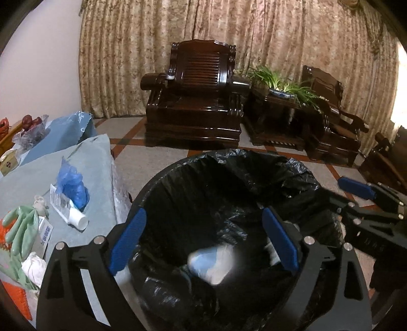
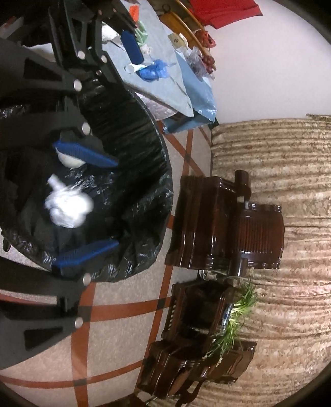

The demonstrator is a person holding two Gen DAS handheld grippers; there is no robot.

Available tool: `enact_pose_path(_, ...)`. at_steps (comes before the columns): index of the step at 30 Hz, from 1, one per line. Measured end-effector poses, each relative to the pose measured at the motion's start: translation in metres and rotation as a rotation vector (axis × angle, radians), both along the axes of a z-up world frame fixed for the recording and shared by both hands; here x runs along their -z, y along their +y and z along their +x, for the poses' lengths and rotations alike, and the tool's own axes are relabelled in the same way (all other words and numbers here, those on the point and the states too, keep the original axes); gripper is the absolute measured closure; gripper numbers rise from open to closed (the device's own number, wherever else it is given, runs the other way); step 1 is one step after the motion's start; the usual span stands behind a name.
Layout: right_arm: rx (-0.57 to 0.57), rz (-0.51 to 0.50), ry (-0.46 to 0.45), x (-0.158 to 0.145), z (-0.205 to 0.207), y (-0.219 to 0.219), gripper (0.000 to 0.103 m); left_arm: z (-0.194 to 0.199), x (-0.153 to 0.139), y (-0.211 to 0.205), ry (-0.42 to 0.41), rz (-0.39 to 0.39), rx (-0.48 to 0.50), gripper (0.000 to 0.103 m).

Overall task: Collect trash
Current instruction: 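Carry cup and tissue over the black bin and open both grippers, then grasp the orange foam net sleeve with the left gripper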

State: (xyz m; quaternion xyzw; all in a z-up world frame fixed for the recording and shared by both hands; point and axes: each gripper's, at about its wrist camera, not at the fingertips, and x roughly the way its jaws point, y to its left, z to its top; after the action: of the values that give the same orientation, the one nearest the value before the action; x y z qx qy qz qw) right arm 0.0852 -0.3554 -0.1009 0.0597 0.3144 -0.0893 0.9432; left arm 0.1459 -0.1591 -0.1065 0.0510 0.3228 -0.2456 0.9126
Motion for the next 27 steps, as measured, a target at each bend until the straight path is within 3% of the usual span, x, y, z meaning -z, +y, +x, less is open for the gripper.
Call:
enact_pose_path(2, 0.005, -0.008, -0.017, -0.003, -0.002, 0.001, 0.022, 0.000, 0.000, 0.007, 0.002, 0.002, -0.015, 0.012)
enact_pose_path(6, -0.012, -0.004, -0.045, -0.011, -0.003, 0.006, 0.005, -0.003, -0.008, 0.030, -0.017, 0.011, -0.064, 0.010)
enact_pose_path(16, -0.149, 0.031, -0.075, -0.027, 0.008, 0.066, 0.006, -0.019, -0.036, 0.122, -0.083, 0.027, -0.271, 0.007)
enact_pose_path(27, -0.329, 0.049, -0.088, -0.024, 0.024, 0.166, 0.006, -0.042, -0.033, 0.240, -0.088, 0.085, -0.529, 0.007)
